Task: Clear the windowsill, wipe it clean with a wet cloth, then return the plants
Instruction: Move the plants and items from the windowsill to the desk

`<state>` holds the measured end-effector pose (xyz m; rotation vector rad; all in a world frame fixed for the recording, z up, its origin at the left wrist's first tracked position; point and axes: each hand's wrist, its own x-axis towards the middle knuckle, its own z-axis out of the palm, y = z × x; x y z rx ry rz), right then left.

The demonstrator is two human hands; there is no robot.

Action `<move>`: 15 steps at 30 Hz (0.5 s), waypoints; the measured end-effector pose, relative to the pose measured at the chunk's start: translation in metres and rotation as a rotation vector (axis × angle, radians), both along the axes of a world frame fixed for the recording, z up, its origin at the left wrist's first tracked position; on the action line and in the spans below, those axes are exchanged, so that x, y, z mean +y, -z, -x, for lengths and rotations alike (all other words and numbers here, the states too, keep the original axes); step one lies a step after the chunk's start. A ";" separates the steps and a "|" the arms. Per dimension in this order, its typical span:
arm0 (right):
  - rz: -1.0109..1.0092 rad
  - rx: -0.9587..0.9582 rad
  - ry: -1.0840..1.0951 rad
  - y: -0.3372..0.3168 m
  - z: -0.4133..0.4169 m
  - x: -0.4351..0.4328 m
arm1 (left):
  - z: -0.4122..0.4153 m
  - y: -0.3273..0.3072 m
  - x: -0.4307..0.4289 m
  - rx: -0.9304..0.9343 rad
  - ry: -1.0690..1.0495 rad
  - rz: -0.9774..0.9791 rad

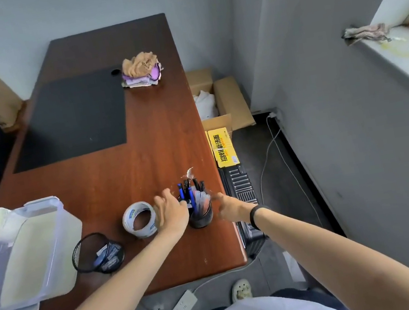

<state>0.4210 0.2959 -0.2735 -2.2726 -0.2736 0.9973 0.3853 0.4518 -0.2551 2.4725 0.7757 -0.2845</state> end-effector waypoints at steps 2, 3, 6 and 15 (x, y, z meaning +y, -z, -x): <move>0.008 0.024 0.057 0.001 0.001 -0.006 | -0.009 -0.012 -0.004 -0.165 0.059 -0.077; 0.015 0.037 0.078 0.000 0.002 -0.009 | -0.017 -0.018 -0.007 -0.229 0.087 -0.077; 0.049 0.030 0.121 -0.004 0.001 -0.022 | -0.035 -0.032 -0.022 -0.333 0.149 -0.090; 0.075 -0.103 0.353 -0.029 0.012 -0.131 | -0.063 -0.052 -0.136 -0.387 0.525 -0.055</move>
